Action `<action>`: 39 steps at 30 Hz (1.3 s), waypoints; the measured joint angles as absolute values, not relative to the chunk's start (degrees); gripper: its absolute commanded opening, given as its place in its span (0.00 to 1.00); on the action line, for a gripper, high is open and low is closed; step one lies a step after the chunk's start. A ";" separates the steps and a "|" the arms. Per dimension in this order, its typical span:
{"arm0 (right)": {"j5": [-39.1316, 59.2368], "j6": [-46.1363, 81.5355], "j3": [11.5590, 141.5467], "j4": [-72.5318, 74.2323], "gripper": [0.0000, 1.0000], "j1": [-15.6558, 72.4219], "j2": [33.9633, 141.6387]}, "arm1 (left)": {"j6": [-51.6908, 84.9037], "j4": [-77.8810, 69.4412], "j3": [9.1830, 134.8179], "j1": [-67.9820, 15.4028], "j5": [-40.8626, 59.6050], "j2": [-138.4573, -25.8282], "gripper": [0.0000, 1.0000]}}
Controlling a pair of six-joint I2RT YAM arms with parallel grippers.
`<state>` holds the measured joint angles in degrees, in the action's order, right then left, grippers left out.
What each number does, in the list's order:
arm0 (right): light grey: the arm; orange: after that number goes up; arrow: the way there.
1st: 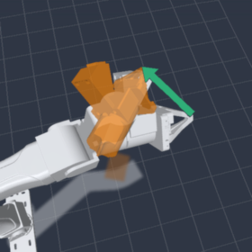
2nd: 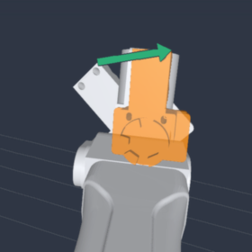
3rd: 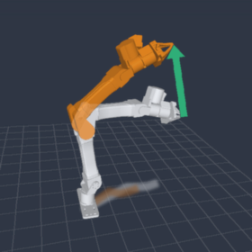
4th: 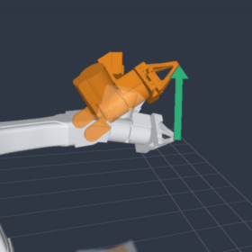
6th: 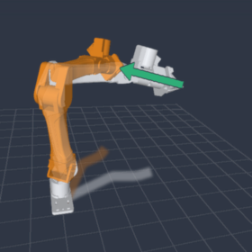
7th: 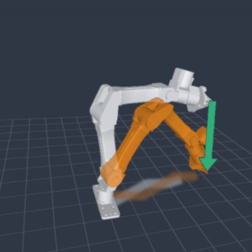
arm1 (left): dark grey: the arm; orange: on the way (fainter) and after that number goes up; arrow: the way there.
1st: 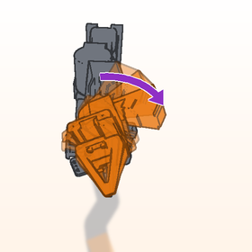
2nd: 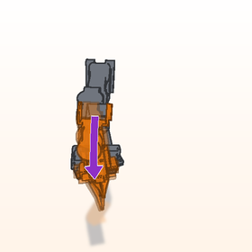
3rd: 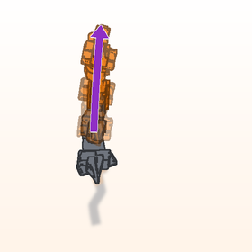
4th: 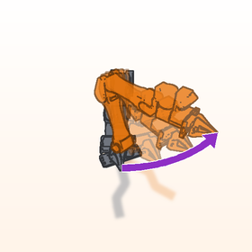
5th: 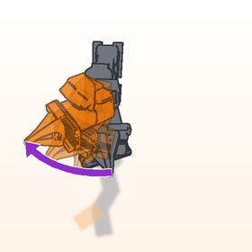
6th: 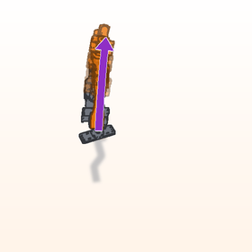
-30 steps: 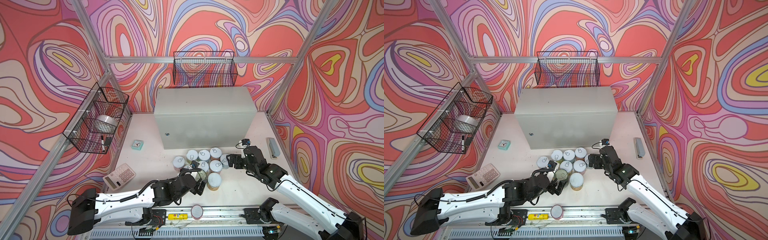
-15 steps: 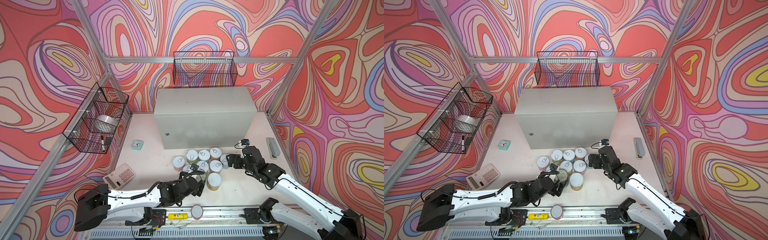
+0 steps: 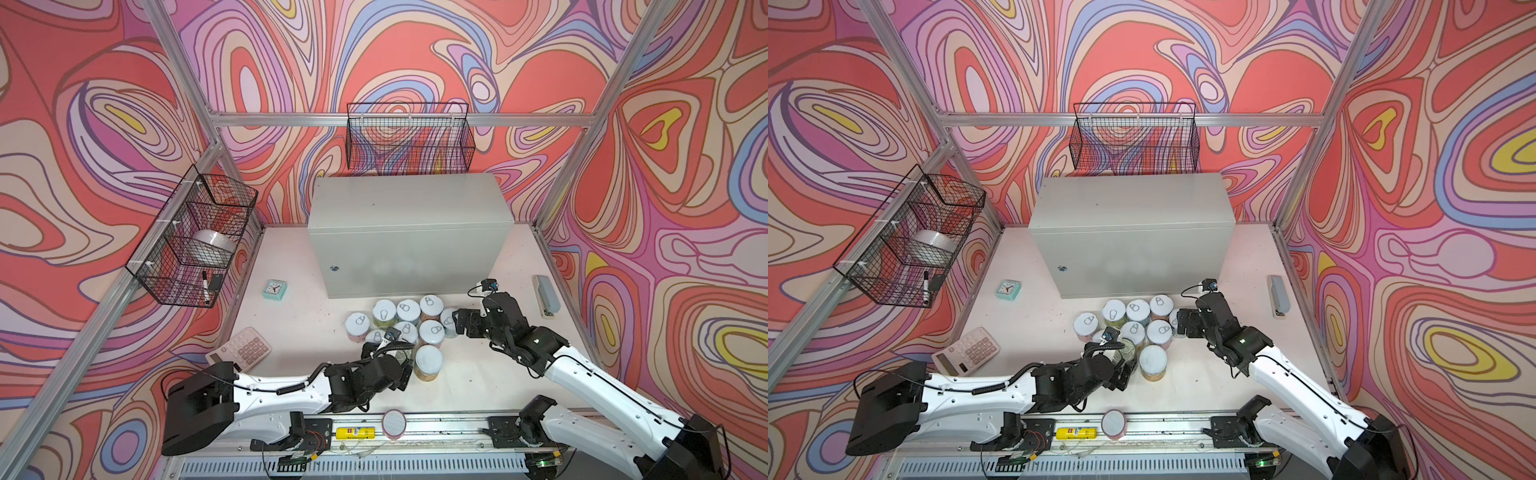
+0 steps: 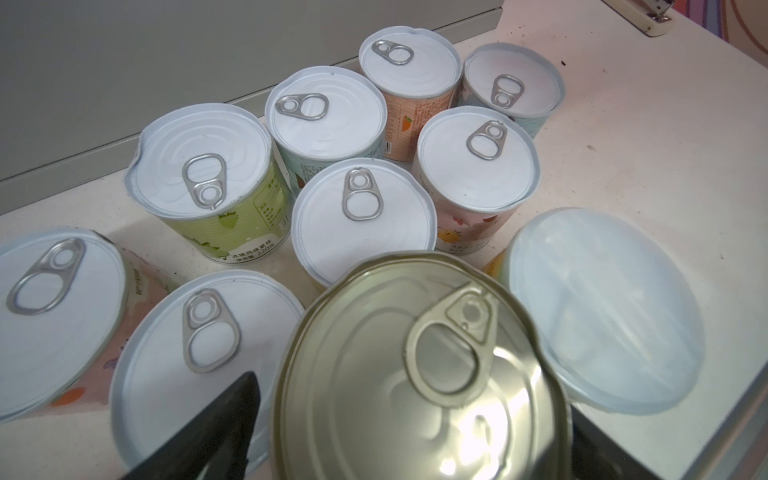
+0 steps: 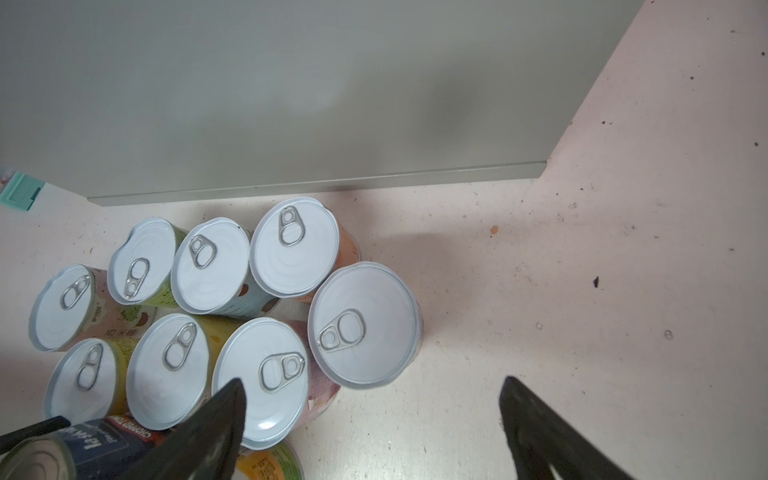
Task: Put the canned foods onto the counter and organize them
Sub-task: 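Lower the left gripper around the gold-lidded dark blue can and close it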
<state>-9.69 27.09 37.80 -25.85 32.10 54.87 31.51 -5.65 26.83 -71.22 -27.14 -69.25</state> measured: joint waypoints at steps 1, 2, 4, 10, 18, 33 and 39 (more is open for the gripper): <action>-9.69 27.09 37.80 -25.58 0.99 32.08 55.20 | 31.66 -5.89 26.83 -71.22 -27.35 -69.43 0.96; -9.69 27.11 37.78 -25.36 0.98 32.08 55.46 | 31.77 -6.09 26.83 -71.26 -27.53 -69.47 0.96; -9.65 27.14 37.47 -24.69 0.98 32.08 56.07 | 31.83 -6.70 26.83 -71.26 -27.92 -69.52 0.97; -9.61 27.11 37.10 -23.57 0.98 32.08 57.58 | 31.77 -8.12 26.98 -71.26 -28.77 -70.96 0.98; -9.63 27.11 36.67 -22.63 0.98 32.08 57.65 | 31.75 -8.93 27.03 -71.26 -29.54 -72.82 0.99; -9.56 27.14 36.38 -21.58 0.98 32.08 58.74 | 31.40 -10.33 30.76 -69.82 -30.48 -77.14 0.87; -9.30 27.14 36.36 -21.06 0.98 32.10 59.29 | 31.53 -10.57 30.87 -69.58 -29.95 -77.14 0.83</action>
